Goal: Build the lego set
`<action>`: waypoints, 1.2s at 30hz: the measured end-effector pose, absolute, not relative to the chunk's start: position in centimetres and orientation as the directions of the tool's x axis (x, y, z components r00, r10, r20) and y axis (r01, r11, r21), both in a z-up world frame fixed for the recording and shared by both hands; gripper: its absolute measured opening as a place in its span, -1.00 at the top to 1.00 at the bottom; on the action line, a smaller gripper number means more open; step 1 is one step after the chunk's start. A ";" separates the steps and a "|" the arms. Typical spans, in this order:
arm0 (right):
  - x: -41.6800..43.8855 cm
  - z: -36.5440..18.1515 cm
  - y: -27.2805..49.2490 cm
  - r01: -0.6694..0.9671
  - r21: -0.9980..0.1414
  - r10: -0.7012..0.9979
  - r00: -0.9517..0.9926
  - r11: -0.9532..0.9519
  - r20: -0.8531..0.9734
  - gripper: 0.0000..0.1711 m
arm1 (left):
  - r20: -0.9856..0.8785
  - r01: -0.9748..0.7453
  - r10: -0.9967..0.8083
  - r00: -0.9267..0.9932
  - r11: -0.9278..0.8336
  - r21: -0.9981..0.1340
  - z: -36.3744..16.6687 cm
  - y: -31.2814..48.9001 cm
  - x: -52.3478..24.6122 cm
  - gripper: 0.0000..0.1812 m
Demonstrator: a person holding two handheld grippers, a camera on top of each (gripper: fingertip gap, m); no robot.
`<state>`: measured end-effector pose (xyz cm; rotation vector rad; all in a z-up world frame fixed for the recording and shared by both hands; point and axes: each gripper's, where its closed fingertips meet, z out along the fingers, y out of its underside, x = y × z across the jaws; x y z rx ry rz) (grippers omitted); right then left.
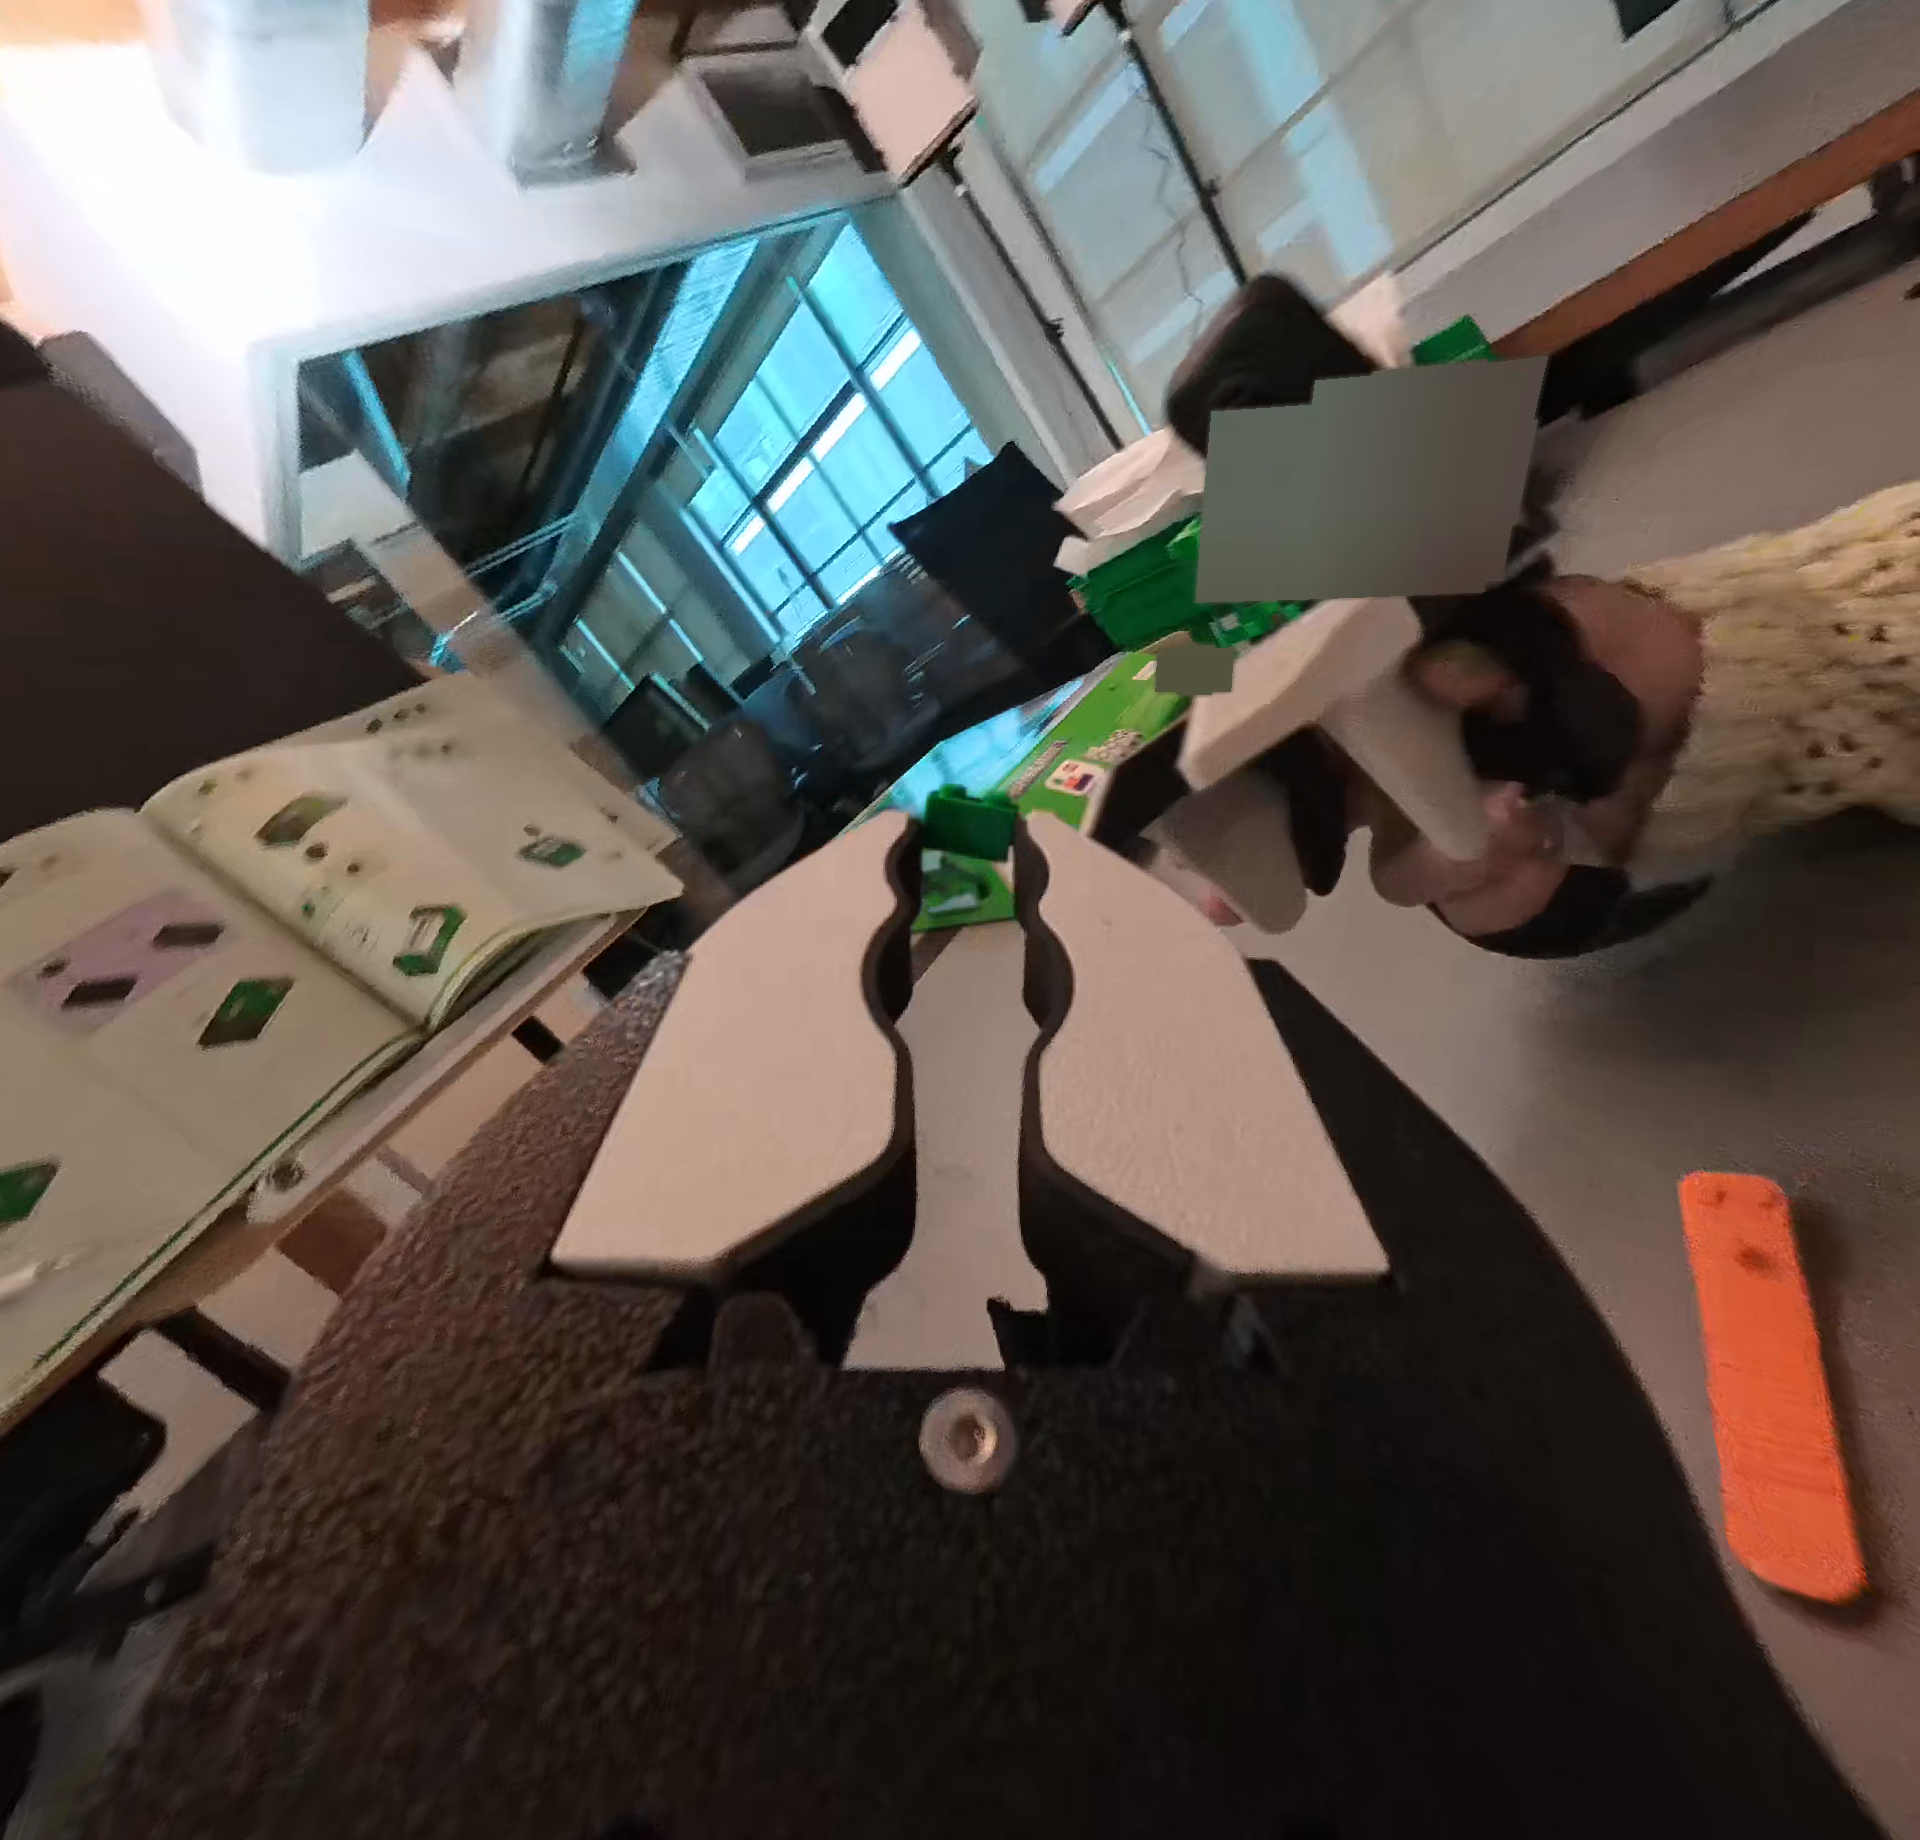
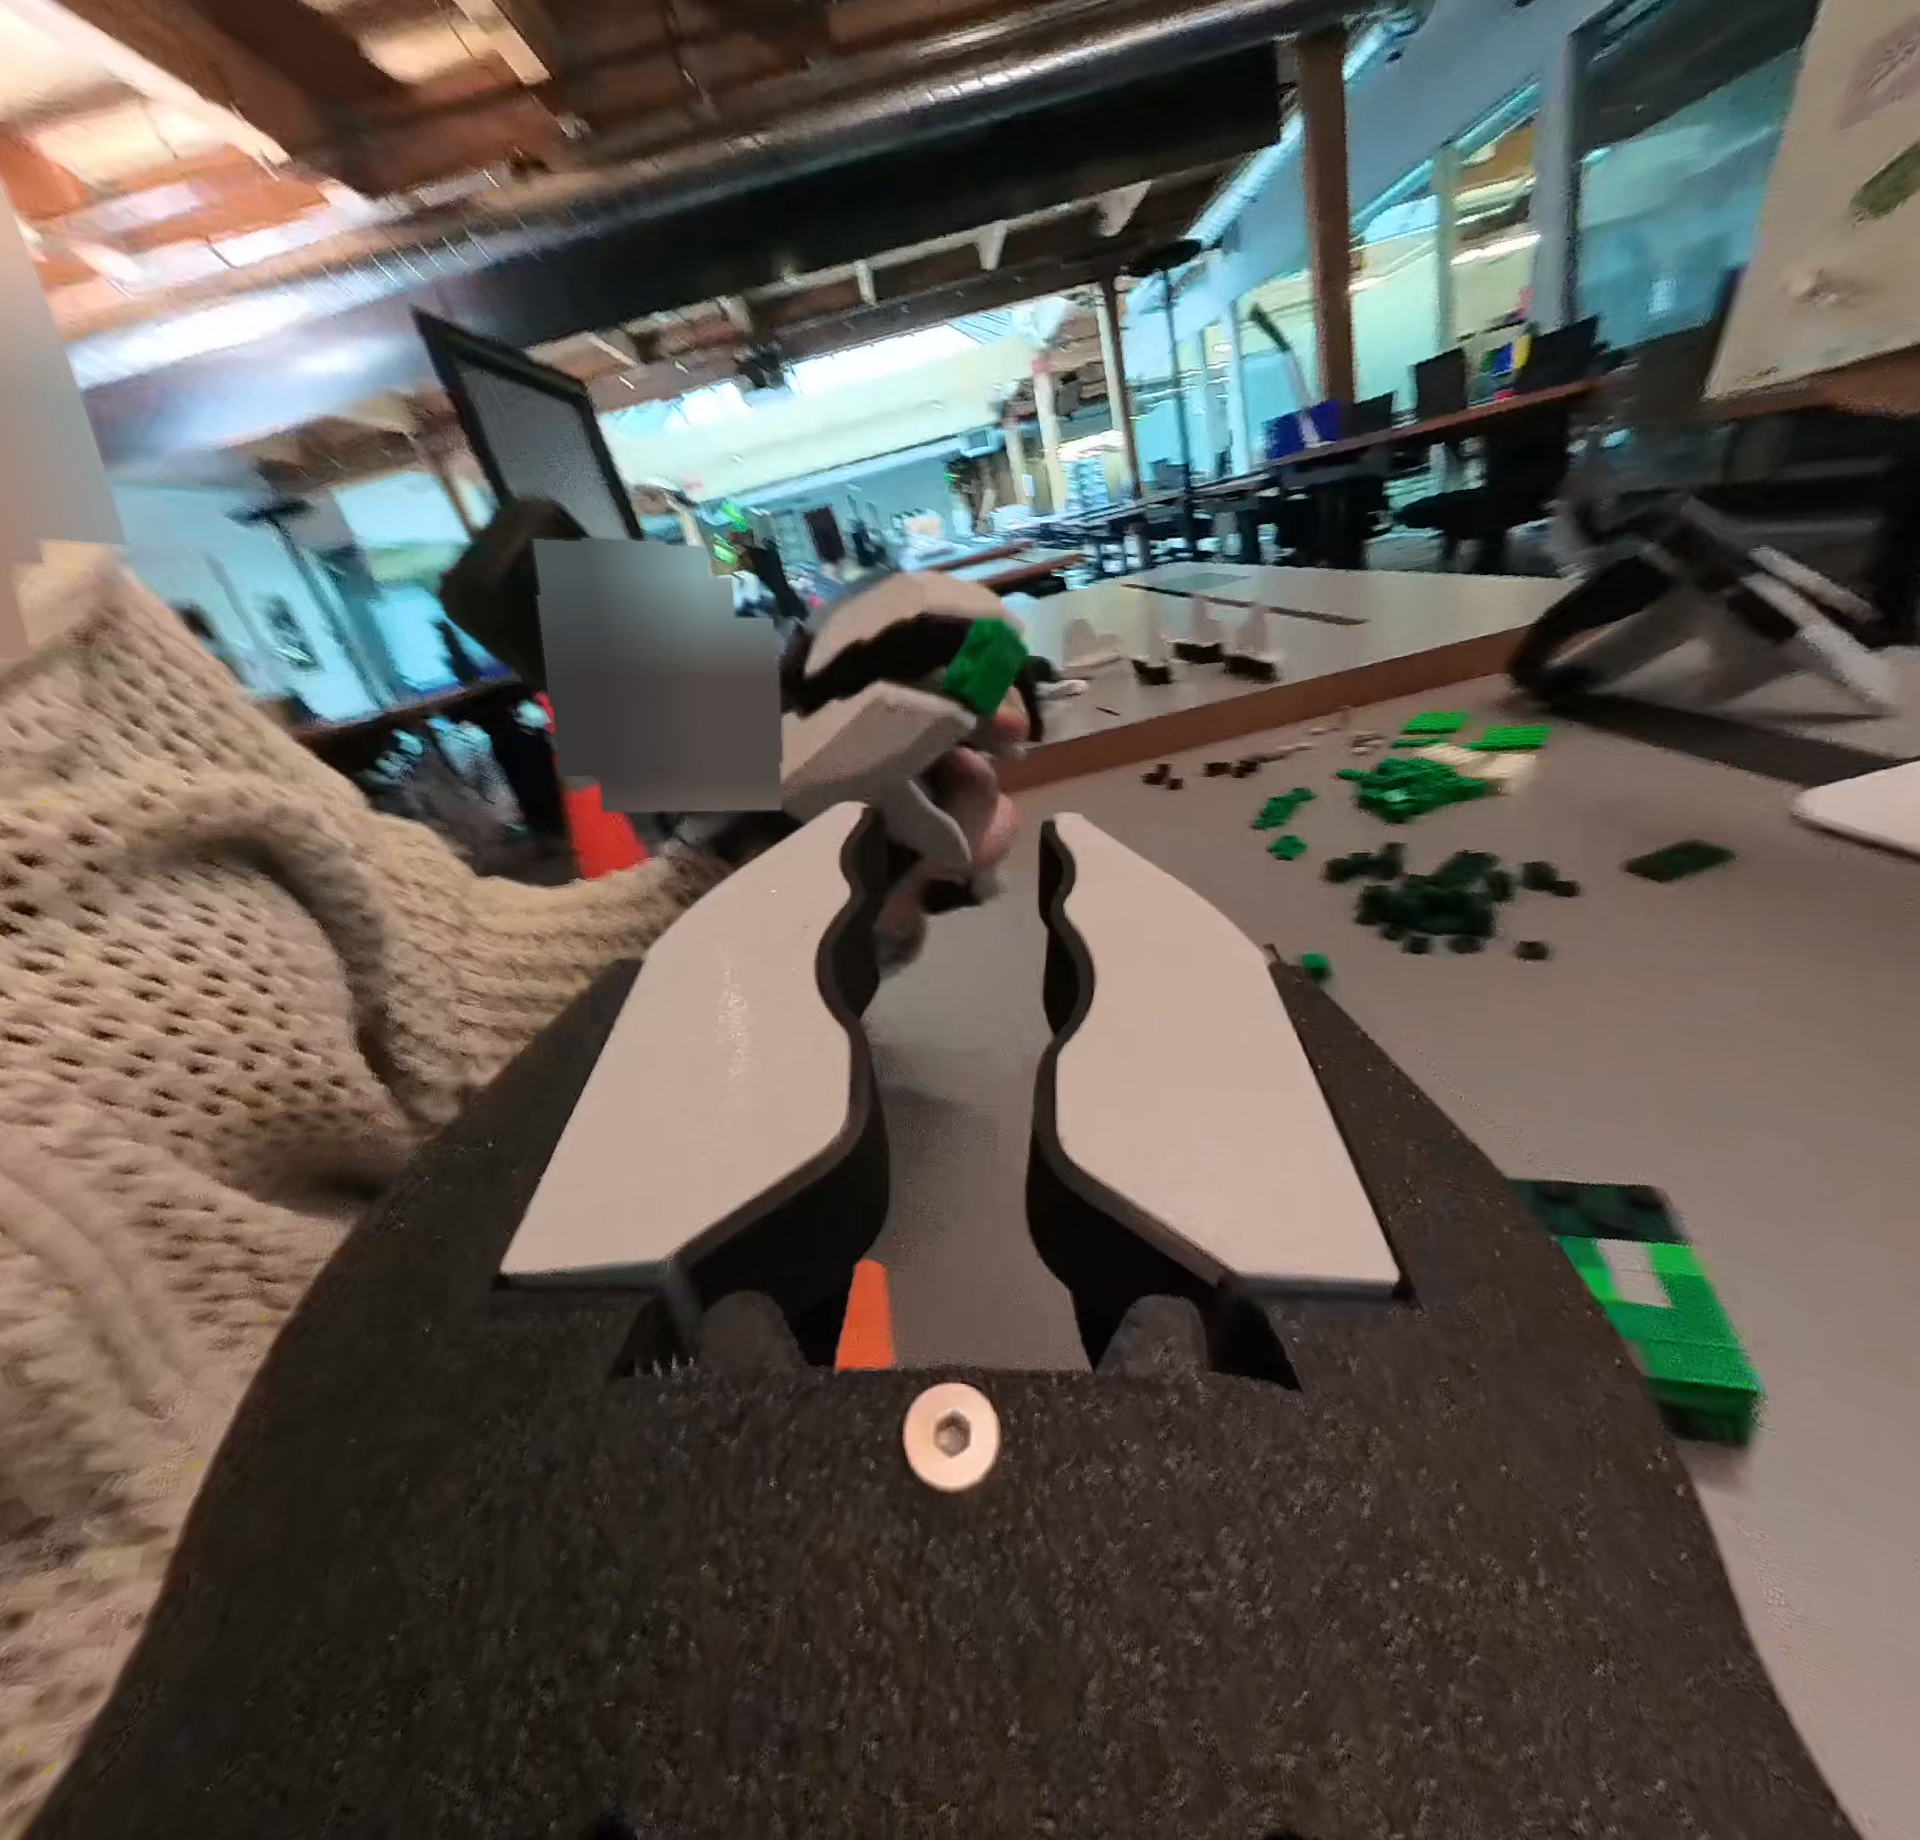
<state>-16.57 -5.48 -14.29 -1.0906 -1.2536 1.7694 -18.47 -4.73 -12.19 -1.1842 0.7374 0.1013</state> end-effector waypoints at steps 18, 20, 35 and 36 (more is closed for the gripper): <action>-15.6 -14.9 -7.0 0.128 -0.879 0.688 -0.574 -0.459 -0.443 0.86 | -0.543 -0.442 -0.498 0.676 0.316 -0.840 -15.1 -5.4 -15.2 0.72; -15.5 -14.8 -6.6 0.061 -0.917 0.753 -0.551 -0.395 -0.361 0.86 | -0.450 -0.398 -0.501 0.740 0.214 -0.892 -15.6 -4.8 -16.1 0.57; -15.7 -14.7 -7.9 -0.232 -0.821 0.813 -0.156 0.521 0.560 0.85 | 0.733 0.383 -0.559 0.389 -0.625 -0.680 -16.0 -6.9 -15.1 0.48; -15.7 -14.6 -8.0 -0.234 -0.817 0.810 -0.153 0.527 0.567 0.85 | 0.740 0.389 -0.560 0.372 -0.630 -0.672 -16.0 -7.0 -15.1 0.48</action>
